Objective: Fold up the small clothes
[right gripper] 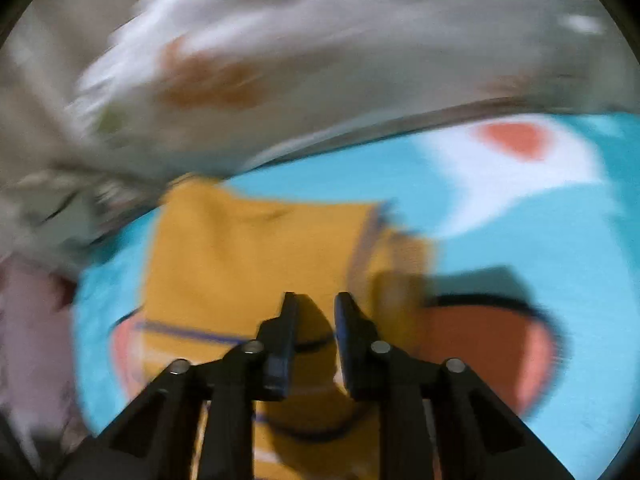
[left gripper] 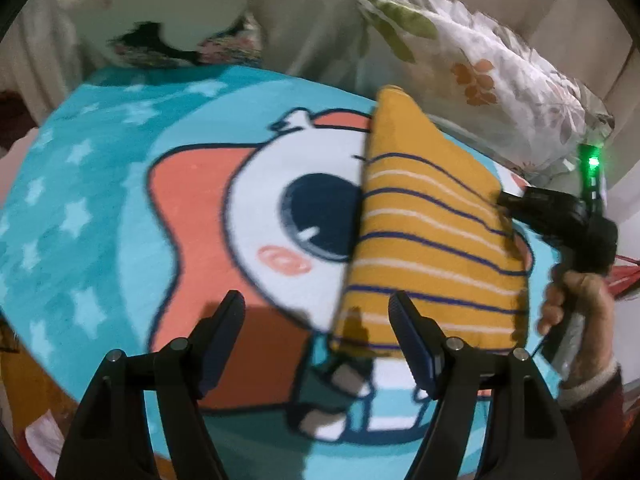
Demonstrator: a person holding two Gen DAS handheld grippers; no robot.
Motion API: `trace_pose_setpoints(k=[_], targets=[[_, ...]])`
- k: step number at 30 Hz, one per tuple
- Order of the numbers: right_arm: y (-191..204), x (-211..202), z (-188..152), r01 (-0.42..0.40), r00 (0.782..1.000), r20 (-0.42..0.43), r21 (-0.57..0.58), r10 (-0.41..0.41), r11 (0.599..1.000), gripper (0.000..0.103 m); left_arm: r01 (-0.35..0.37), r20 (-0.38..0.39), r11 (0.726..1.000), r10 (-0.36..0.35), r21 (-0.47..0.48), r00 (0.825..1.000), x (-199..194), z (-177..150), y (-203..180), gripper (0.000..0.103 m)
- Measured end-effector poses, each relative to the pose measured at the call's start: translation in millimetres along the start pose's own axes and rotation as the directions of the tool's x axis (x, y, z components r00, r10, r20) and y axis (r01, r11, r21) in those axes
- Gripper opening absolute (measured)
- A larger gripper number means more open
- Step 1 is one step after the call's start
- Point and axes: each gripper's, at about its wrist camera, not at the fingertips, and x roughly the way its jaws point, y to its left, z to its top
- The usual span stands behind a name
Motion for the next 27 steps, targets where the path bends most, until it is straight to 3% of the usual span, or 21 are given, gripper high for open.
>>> trace_pose_setpoints(k=[1,2,3,5,7,8,10,13,14,17,19,22,25,27], targets=[[0,-11,0,0.087,0.996,0.028,0.023,-0.088,0.996,0.026,-0.014,0.002,1.0,0.014,-0.015,1.0,-3,-5,7,0.074],[3,-21,0,0.112,0.992,0.058,0.037,-0.114,0.993,0.026,-0.027,0.001,0.999,0.027,-0.033,1.0,-5,-8,13,0.074],[15,-32,0,0.047,0.994,0.101,0.034,-0.051,0.998,0.026,-0.037,-0.001,0.998,0.037,-0.045,0.999,-7,-11,18,0.074],[43,-36,3,-0.083,0.99,0.109,-0.027,0.085,0.996,0.026,-0.056,-0.004,0.996,0.055,-0.07,0.998,-11,-15,31,0.074],[77,-26,6,-0.263,0.961,0.061,-0.102,0.269,0.96,0.026,-0.082,-0.001,0.994,0.082,-0.073,0.997,-13,-18,35,0.074],[92,-15,6,-0.363,0.93,0.015,-0.114,0.367,0.925,0.026,-0.096,-0.001,0.993,0.096,-0.069,0.995,-14,-20,37,0.074],[117,12,7,-0.441,0.897,-0.061,-0.12,0.437,0.889,0.026,-0.126,0.014,0.991,0.126,-0.05,0.992,-19,-22,38,0.074],[125,59,12,-0.464,0.877,-0.17,-0.051,0.45,0.884,0.026,-0.133,0.048,0.991,0.134,-0.026,0.99,-27,-24,40,0.074],[122,74,15,-0.456,0.875,-0.188,-0.009,0.446,0.89,0.025,-0.131,0.056,0.991,0.132,-0.021,0.99,-28,-24,41,0.074],[105,92,26,-0.314,0.937,-0.142,0.051,0.318,0.948,0.025,-0.116,0.065,0.993,0.116,0.002,0.991,-31,-24,46,0.074],[92,83,30,-0.321,0.936,-0.118,0.094,0.33,0.943,0.027,-0.118,0.07,0.993,0.117,0.013,0.991,-31,-24,52,0.074],[76,53,25,-0.362,0.928,-0.056,0.114,0.369,0.925,0.052,-0.122,0.081,0.992,0.12,0.018,0.989,-32,-23,63,0.074],[52,21,5,-0.404,0.913,-0.007,0.144,0.409,0.903,0.053,-0.099,0.074,0.995,0.097,0.026,0.993,-29,-18,70,0.074],[35,7,-10,-0.398,0.916,0.013,0.166,0.402,0.902,0.053,-0.086,0.074,0.996,0.083,0.037,0.994,-29,-15,73,0.074]])
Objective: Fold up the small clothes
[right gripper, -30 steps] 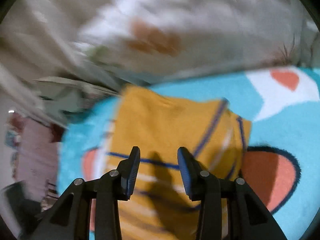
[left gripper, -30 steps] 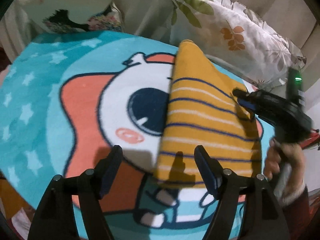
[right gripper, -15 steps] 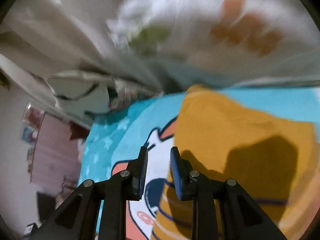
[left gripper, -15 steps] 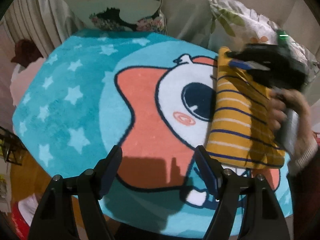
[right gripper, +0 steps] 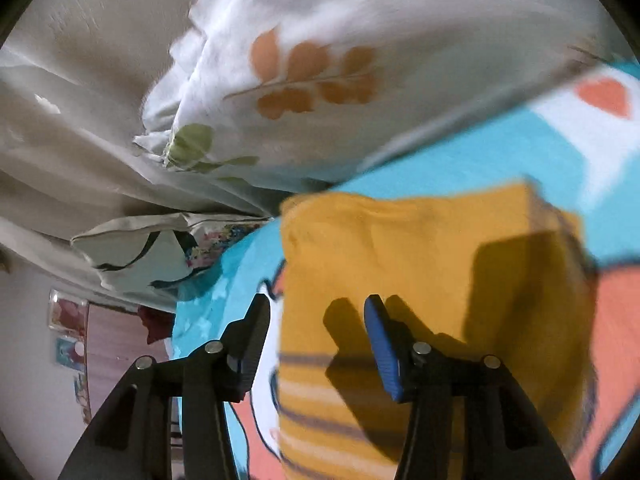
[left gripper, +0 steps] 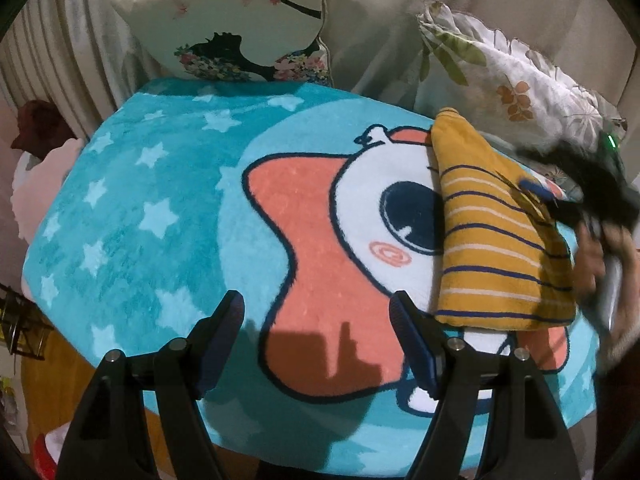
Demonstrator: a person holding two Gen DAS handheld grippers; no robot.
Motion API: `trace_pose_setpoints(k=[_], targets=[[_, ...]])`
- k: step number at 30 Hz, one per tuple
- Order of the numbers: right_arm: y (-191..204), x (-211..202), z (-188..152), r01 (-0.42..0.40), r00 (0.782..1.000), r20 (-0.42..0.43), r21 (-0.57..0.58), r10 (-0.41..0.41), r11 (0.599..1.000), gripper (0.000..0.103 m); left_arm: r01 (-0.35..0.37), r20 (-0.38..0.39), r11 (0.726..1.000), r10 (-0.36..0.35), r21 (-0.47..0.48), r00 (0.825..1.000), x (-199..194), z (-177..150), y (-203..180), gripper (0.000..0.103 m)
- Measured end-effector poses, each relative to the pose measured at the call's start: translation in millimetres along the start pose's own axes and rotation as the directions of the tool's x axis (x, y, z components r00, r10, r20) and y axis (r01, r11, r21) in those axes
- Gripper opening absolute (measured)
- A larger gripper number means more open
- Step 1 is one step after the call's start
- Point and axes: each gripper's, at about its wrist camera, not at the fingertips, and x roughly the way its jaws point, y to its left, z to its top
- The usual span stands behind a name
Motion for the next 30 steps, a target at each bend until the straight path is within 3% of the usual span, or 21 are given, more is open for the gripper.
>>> trace_pose_setpoints(k=[4,7,10,12,15,16,18,20,23,26,30], targets=[[-47,-49,-18,0.127,0.988,0.083,0.064,-0.132,0.99,0.052,0.029,-0.003,0.999,-0.029,0.037,1.0,3,5,-2,0.074],[-69,-96,-28,0.267,0.943,0.163,0.152,-0.291,0.952,0.055,0.054,-0.012,0.996,-0.053,0.07,0.999,7,6,-7,0.075],[-61,-132,-54,0.142,0.959,0.218,0.187,-0.182,0.972,0.055,0.082,-0.034,0.992,-0.079,0.096,0.996,14,5,-16,0.075],[-39,-137,-77,0.107,0.964,0.232,0.124,-0.134,0.987,0.055,0.112,-0.052,0.987,-0.107,0.111,0.993,17,5,-23,0.075],[-18,-117,-98,0.078,0.981,0.172,0.05,-0.085,0.996,0.059,0.149,-0.063,0.98,-0.142,0.135,0.988,19,3,-34,0.075],[-20,-109,-102,0.102,0.983,0.147,0.043,-0.108,0.994,0.059,0.16,-0.065,0.977,-0.152,0.144,0.986,19,3,-36,0.075],[-34,-97,-104,0.241,0.959,0.131,0.083,-0.251,0.967,0.059,0.179,-0.063,0.97,-0.17,0.163,0.983,16,1,-41,0.075],[-59,-107,-108,0.398,0.897,0.134,0.176,-0.422,0.901,0.06,0.187,-0.06,0.965,-0.179,0.181,0.982,13,-2,-44,0.075],[-68,-139,-121,0.393,0.884,0.174,0.227,-0.434,0.891,0.06,0.194,-0.067,0.961,-0.184,0.197,0.981,13,-6,-43,0.077],[-57,-160,-136,0.457,0.845,0.204,0.2,-0.493,0.866,0.062,0.204,-0.086,0.96,-0.19,0.192,0.978,19,-6,-39,0.078],[-35,-173,-160,0.493,0.825,0.219,0.172,-0.521,0.853,0.064,0.218,-0.09,0.957,-0.204,0.194,0.975,20,-6,-37,0.078]])
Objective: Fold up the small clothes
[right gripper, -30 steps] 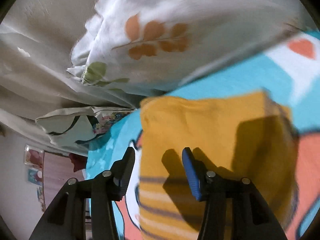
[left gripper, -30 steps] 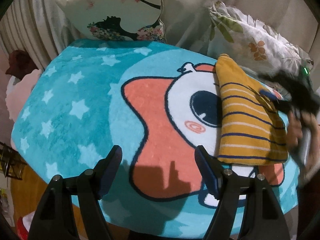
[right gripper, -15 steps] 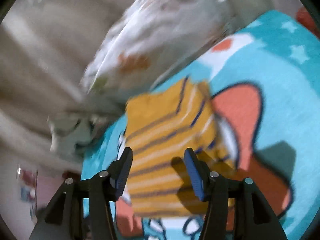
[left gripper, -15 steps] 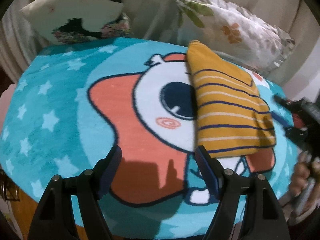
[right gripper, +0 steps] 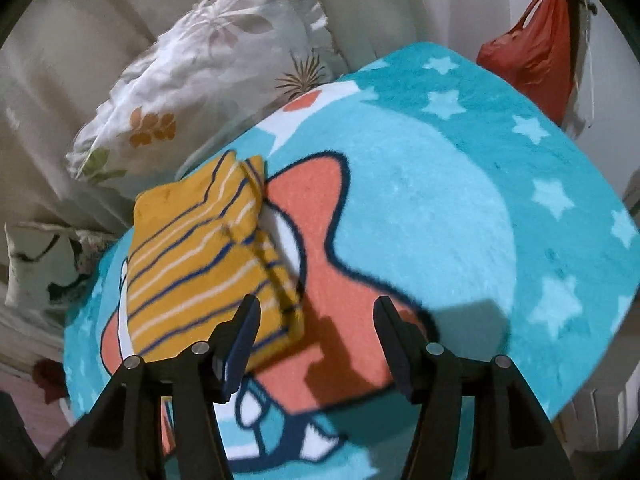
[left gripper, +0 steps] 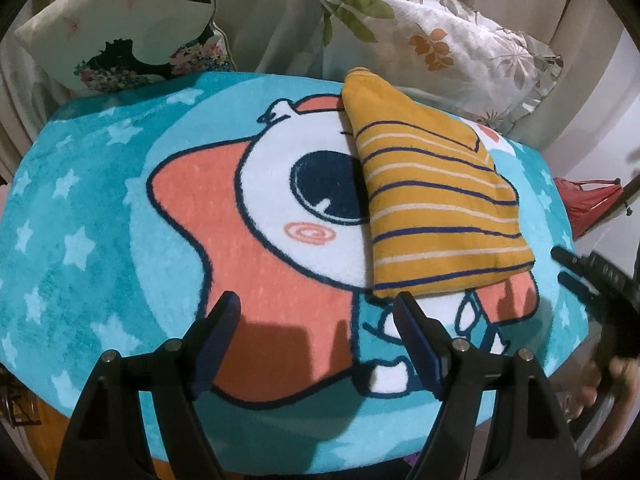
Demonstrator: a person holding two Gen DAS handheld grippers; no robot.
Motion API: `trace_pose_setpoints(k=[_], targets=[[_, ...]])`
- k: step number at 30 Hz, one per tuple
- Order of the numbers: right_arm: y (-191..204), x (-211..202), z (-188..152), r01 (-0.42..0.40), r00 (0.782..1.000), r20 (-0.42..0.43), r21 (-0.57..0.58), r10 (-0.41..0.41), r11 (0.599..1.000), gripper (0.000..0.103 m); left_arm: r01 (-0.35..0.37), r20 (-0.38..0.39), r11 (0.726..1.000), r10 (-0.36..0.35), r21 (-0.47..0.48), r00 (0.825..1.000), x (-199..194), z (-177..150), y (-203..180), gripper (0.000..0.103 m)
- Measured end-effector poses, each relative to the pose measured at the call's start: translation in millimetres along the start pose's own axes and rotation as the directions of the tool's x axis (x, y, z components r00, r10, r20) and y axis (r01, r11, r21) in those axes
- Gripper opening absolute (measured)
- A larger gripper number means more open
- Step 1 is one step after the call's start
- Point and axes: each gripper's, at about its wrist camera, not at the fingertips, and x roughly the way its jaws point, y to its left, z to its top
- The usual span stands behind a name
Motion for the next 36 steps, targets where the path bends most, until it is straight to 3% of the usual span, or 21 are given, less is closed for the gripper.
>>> trace_pose_setpoints(k=[9,13,25,36], targets=[[47,16,-97,0.143,0.983,-0.1,-0.096,-0.153,0.985,0.066,0.017,0.021,0.999,-0.018,0.028,1.0,-1,-11,11,0.078],[63,26,-119,0.145,0.974,-0.152,-0.138,-0.166,0.98,0.066,0.021,0.008,1.0,-0.021,0.022,1.0,0,-19,24,0.078],[111,30,-137,0.133,0.974,-0.149,-0.225,-0.17,0.965,0.071,0.021,-0.012,0.998,-0.021,-0.053,1.0,-4,-33,67,0.078],[117,34,-138,0.132,0.972,-0.156,-0.248,-0.174,0.96,0.073,0.012,-0.02,0.999,-0.013,-0.038,1.0,2,-30,60,0.078]])
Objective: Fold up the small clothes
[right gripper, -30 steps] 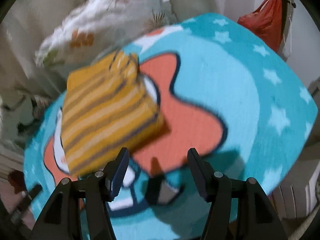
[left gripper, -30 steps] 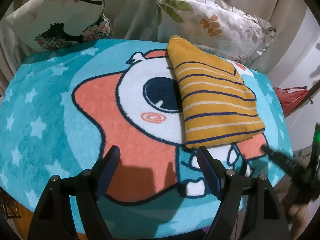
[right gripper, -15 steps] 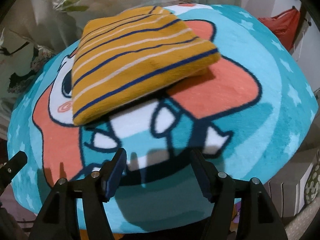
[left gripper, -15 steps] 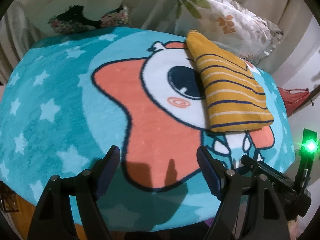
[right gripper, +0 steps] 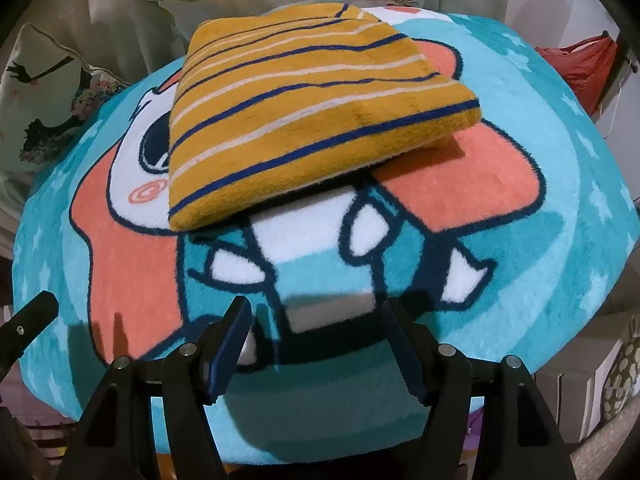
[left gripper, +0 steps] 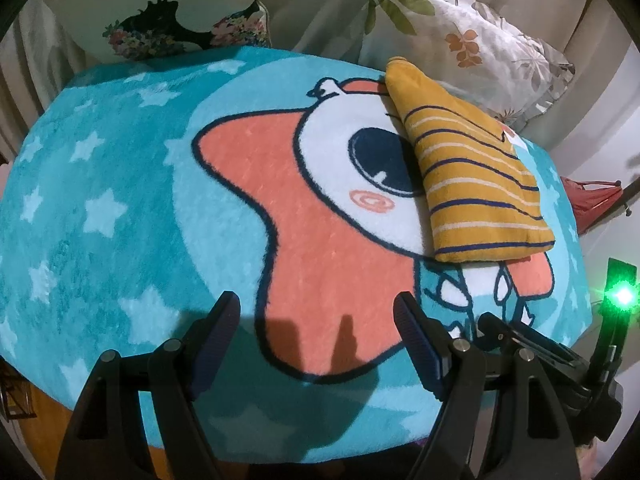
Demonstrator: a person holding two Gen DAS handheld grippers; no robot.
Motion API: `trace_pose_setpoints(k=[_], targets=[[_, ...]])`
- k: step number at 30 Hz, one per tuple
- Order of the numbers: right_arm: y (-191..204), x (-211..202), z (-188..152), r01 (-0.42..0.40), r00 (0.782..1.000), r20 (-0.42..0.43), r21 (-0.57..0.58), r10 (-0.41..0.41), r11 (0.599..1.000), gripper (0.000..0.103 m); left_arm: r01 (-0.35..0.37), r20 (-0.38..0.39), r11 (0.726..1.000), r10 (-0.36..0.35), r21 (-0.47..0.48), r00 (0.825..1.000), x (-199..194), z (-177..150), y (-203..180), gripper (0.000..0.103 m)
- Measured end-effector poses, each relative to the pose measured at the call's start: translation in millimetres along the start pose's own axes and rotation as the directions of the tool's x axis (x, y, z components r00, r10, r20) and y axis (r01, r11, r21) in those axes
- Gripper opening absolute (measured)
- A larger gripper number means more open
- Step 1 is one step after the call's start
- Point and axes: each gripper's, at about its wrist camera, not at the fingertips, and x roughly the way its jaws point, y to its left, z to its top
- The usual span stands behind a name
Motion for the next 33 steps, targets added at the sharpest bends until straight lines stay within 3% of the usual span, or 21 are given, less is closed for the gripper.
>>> trace_pose_setpoints(k=[7,33], targets=[[-20,1,7,0.001,1.0,-0.001,0.008,-0.001,1.0,0.073,-0.006,-0.009,1.0,0.006,0.011,1.0,7,2,-23,0.078],[-167,-8,35,-0.071,0.997,0.027,0.089,0.068,0.994,0.075,-0.08,0.019,0.992,0.078,0.098,0.997,13,-23,-169,0.078]])
